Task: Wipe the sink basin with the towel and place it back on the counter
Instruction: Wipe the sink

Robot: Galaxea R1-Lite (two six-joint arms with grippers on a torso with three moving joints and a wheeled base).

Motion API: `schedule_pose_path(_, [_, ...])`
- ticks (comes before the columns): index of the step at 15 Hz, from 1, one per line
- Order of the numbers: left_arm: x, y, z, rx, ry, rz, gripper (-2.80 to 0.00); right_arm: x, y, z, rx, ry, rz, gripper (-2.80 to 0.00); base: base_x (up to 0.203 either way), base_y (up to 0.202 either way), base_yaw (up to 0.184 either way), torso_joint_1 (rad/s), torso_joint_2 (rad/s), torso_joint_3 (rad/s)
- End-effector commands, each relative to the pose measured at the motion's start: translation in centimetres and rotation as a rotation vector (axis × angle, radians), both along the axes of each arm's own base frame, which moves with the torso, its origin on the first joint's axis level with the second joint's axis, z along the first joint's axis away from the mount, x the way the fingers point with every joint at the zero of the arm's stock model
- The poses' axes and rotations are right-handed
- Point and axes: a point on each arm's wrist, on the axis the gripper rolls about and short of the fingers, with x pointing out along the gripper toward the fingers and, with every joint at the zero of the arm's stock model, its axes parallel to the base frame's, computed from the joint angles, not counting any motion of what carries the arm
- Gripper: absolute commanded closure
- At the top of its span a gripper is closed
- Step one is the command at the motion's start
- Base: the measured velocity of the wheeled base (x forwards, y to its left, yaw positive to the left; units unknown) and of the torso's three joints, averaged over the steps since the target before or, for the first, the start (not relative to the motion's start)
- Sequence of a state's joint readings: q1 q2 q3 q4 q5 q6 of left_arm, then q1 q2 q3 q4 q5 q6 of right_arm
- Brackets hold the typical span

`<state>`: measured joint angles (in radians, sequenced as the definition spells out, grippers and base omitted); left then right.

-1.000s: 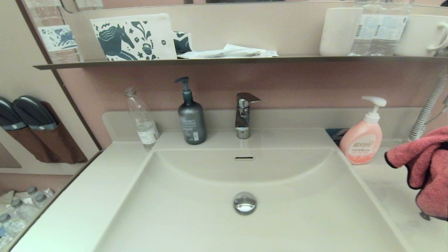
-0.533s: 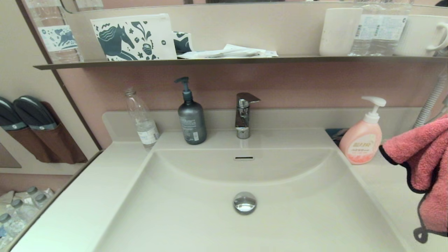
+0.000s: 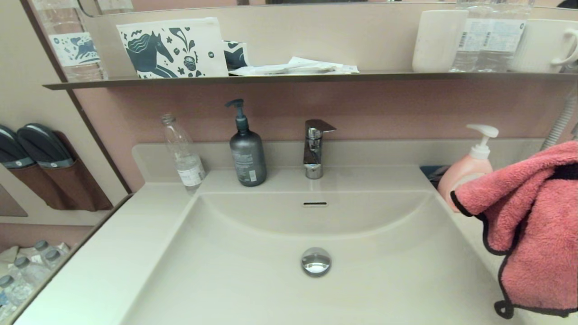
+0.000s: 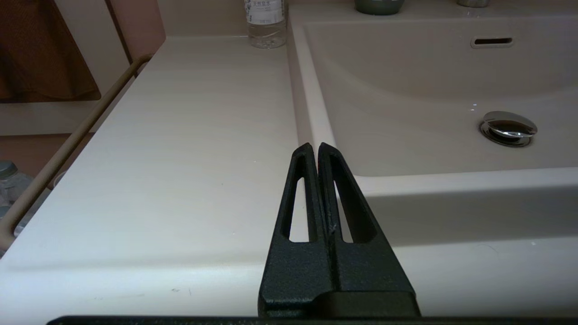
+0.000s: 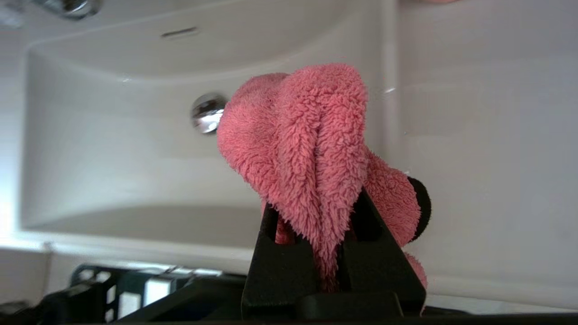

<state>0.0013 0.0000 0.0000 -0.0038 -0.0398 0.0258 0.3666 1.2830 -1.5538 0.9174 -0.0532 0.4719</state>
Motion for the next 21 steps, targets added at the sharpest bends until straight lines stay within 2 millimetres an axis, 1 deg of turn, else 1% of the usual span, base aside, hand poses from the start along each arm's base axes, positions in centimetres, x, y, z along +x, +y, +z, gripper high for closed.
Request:
schedule_pose_path(1, [0.0,0.0,0.0,0.000,0.001,0.000,0.00,0.3,1.7,-0.6,0.044,0.059,0.046,0.00,0.000,0.000,0.000,0.000,0.00,0.000])
schedule_pose_path(5, [0.0,0.0,0.0,0.000,0.001,0.000,0.00,0.9,3.7,-1.5,0.081,0.134,0.075,0.00,0.000,0.000,0.000,0.000,0.00,0.000])
schedule_pose_path(10, [0.0,0.0,0.0,0.000,0.001,0.000,0.00,1.7,4.6,-3.3,0.067,0.214,0.058,0.00,0.000,0.000,0.000,0.000,0.00,0.000])
schedule_pose_path(13, [0.0,0.0,0.0,0.000,0.001,0.000,0.00,2.2,5.8,-4.5,0.067,0.273,0.056,0.00,0.000,0.000,0.000,0.000,0.00,0.000])
schedule_pose_path(16, [0.0,0.0,0.0,0.000,0.001,0.000,0.00,2.8,7.6,-6.1,0.030,0.293,0.033,0.00,0.000,0.000,0.000,0.000,0.00,0.000])
schedule_pose_path(17, [0.0,0.0,0.0,0.000,0.001,0.000,0.00,2.9,8.3,-6.9,0.008,0.290,0.030,0.00,0.000,0.000,0.000,0.000,0.00,0.000])
schedule_pose_path(21, [0.0,0.0,0.0,0.000,0.001,-0.001,0.00,4.6,9.7,-9.1,-0.058,0.307,-0.070,0.00,0.000,0.000,0.000,0.000,0.00,0.000])
